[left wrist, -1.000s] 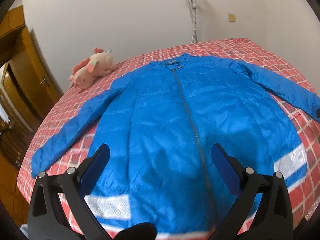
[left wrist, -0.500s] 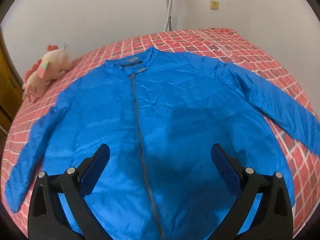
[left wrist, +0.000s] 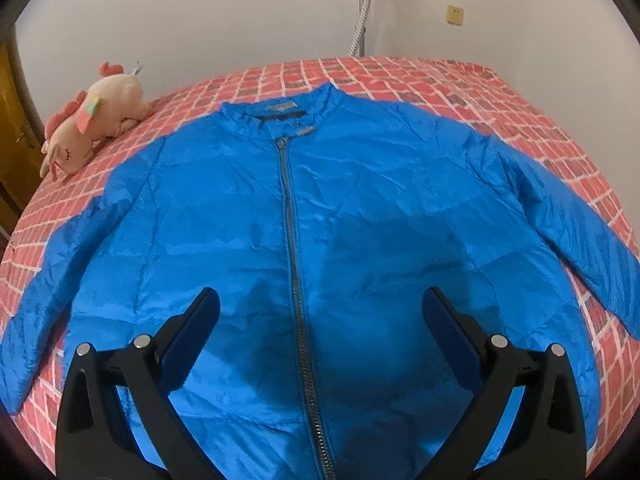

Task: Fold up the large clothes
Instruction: 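Grasp the blue jacket sleeve with the right tool and fold it across the body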

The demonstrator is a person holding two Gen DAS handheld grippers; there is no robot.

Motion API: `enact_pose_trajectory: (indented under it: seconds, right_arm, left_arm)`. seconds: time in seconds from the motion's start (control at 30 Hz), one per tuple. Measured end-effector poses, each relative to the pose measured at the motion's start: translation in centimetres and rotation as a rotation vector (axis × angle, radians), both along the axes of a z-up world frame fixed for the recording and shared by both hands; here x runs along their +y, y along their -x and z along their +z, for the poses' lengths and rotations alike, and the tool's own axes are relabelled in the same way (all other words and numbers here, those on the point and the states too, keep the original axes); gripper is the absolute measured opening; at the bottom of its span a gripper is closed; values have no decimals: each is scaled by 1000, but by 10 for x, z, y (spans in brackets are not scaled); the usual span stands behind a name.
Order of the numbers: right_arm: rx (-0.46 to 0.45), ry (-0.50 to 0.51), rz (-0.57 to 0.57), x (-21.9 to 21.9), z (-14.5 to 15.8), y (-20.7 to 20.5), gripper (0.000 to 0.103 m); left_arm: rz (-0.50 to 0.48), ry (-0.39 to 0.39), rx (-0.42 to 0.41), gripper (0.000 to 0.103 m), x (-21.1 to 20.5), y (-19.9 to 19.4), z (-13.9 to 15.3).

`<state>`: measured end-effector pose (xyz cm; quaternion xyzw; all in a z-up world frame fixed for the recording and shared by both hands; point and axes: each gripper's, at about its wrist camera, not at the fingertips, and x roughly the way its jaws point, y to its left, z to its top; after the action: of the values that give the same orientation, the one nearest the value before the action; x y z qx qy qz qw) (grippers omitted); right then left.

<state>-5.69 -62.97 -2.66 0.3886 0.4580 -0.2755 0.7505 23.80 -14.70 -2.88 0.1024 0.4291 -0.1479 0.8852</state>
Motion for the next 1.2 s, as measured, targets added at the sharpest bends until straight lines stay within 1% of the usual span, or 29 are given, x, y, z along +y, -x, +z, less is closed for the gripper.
enact_pose_trajectory:
  seconds: [0.03,0.07,0.17,0.2,0.23,0.3,0.33,0.4,0.47,0.6,0.7,0.8,0.9,1.2]
  right_arm:
    - [-16,4,5,0,4,-3,31]
    - [-42,11,13,3,12,-7,29]
    - [-108,36,46,13,38,-22,28]
    - [-137,56,74,21,51,-33,28]
    - [-152,64,93,25,58,-42,28]
    - [-179,79,145,37,73,-67,28]
    - [-192,91,192,51,82,-88,28]
    - [-198,108,248,68,89,-113,28]
    - [-192,135,330,98,93,-152,28]
    - [-175,153,460,146,86,-216,28]
    - [-164,146,560,180,78,-254,28]
    - [-143,168,636,214,69,-277,28]
    - [-119,219,702,245,60,-300,28]
    - [-77,152,897,308,28,-346,28]
  left_arm:
    - [3,2,-11,100,1,1,3]
    - [6,7,-23,100,3,3,7]
    - [14,16,-56,100,7,5,18]
    - [17,18,-66,100,9,6,22]
    - [18,19,-75,100,11,7,24]
    - [23,19,-93,100,16,7,30]
    - [25,21,-97,100,17,8,31]
    - [32,29,-100,100,23,6,34]
    - [37,31,-103,100,28,4,34]
    - [40,12,-110,100,40,-5,34]
    - [56,5,-114,100,50,-15,33]
    - [78,-1,-128,100,62,-24,34]
    - [97,3,-140,100,70,-32,34]
    - [122,18,-135,100,85,-47,26]
